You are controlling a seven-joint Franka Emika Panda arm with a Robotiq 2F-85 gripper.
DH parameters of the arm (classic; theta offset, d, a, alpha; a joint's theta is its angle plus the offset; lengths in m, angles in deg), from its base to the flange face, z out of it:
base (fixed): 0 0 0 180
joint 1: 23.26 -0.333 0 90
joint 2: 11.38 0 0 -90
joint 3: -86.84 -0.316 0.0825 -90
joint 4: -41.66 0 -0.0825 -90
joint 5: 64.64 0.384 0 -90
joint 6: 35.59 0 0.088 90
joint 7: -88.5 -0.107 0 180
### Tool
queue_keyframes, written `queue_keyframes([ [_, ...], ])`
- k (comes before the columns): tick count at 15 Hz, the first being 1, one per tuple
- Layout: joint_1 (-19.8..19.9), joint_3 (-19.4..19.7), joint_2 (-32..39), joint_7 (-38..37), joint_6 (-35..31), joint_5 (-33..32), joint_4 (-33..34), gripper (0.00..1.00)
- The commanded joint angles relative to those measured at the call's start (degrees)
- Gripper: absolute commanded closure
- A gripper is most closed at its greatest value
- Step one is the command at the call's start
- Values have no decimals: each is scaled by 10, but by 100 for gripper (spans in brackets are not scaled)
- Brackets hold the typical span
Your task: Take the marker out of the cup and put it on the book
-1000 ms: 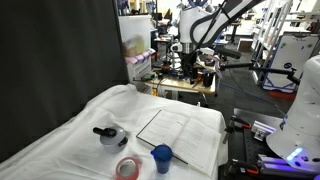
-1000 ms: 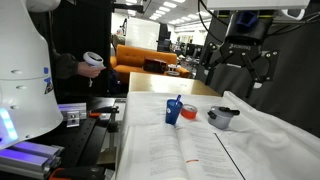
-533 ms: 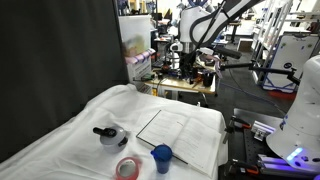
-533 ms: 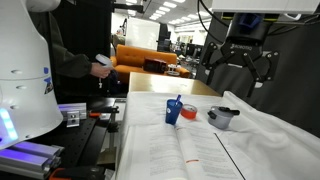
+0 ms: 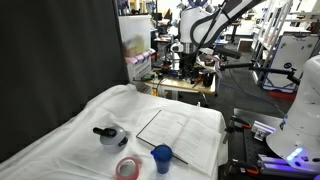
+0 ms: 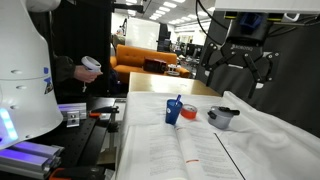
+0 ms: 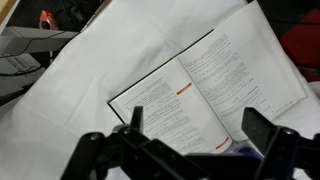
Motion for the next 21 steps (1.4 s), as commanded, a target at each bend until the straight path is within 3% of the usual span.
queue_keyframes([
  [1,9,-8,-1,11,-9,16,-3,0],
  [12,11,-8,-1,30,-103,2,-28,0],
  [13,8,-10,0,30,-75,15,-18,0],
  [21,8,-10,0,30,-84,11,-21,0],
])
